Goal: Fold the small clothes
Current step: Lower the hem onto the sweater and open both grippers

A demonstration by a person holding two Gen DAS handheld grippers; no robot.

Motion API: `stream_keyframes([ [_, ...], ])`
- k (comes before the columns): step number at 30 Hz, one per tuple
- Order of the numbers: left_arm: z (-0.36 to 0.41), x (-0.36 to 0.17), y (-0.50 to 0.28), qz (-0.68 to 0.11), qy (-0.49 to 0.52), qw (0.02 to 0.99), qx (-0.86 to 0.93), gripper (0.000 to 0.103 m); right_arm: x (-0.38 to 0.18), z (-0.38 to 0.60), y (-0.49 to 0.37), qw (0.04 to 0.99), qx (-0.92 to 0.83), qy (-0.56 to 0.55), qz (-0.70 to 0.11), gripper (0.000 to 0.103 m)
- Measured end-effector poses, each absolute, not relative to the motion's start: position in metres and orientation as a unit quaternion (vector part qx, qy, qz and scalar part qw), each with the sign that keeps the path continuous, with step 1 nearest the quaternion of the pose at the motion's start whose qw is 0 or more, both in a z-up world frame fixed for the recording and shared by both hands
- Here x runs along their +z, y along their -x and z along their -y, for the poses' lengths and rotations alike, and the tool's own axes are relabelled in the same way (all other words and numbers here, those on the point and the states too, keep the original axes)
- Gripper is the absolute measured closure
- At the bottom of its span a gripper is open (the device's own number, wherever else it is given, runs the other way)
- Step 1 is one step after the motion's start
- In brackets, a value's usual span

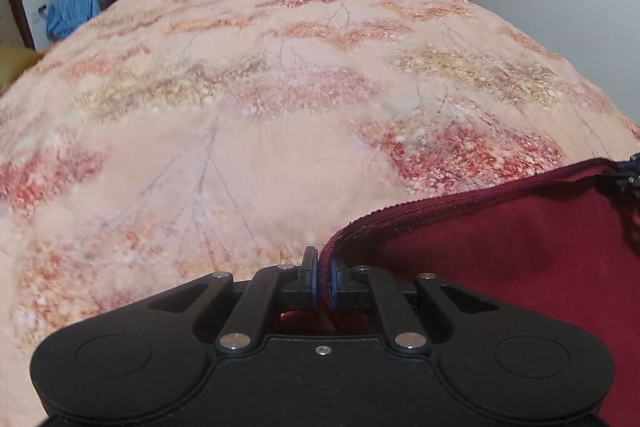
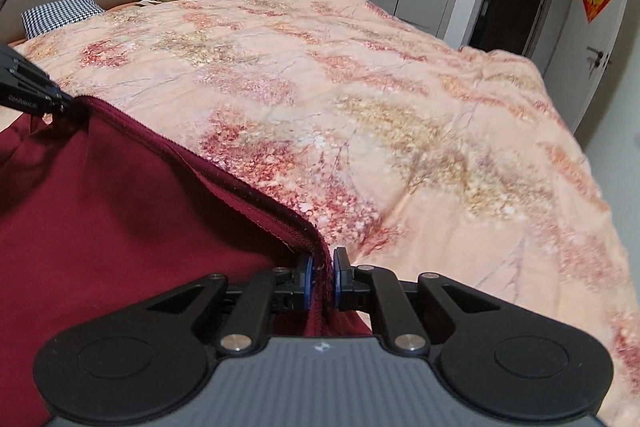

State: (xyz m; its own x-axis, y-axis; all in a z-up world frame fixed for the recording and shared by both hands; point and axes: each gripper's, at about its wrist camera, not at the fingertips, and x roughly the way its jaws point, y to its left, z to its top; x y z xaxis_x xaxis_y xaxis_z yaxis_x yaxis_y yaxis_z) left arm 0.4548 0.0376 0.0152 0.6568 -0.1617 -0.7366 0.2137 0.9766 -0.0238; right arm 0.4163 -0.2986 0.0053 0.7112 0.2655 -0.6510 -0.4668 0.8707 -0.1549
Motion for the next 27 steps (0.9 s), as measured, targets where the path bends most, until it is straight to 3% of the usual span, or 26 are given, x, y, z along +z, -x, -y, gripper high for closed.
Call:
stream_keyframes([
  [2,-0.041,0.012,-0.459,-0.409,-0.013,0.907,-0.104,0.08,0.002,0.302,-0.42,0.913,0.197,0.146,-0.327,0.079],
  [6,-0.052,0.012,-0.461,-0.414,0.043,0.902,-0.119,0.036,0.0,0.311,-0.427,0.916,0.199,0.106,-0.331,0.035],
  [9,-0.059,0.019,-0.456,-0.398,0.058,0.908,-0.117,0.021,0.004,0.315,-0.422,0.92,0.204,0.096,-0.321,0.011],
  [11,-0.065,0.027,-0.446,-0.374,0.061,0.919,-0.107,0.014,0.009,0.316,-0.415,0.925,0.195,0.104,-0.308,0.003],
  [14,-0.072,0.039,-0.429,-0.332,0.05,0.936,-0.104,0.003,0.015,0.319,-0.402,0.931,0.189,0.123,-0.288,0.0],
  [20,-0.063,0.018,-0.424,-0.338,-0.015,0.939,-0.068,0.003,0.006,0.324,-0.4,0.941,0.13,0.143,-0.279,0.0],
  [27,-0.077,-0.021,-0.449,-0.372,-0.002,0.928,0.011,0.003,-0.026,0.354,-0.427,0.948,0.003,0.071,-0.311,0.0],
])
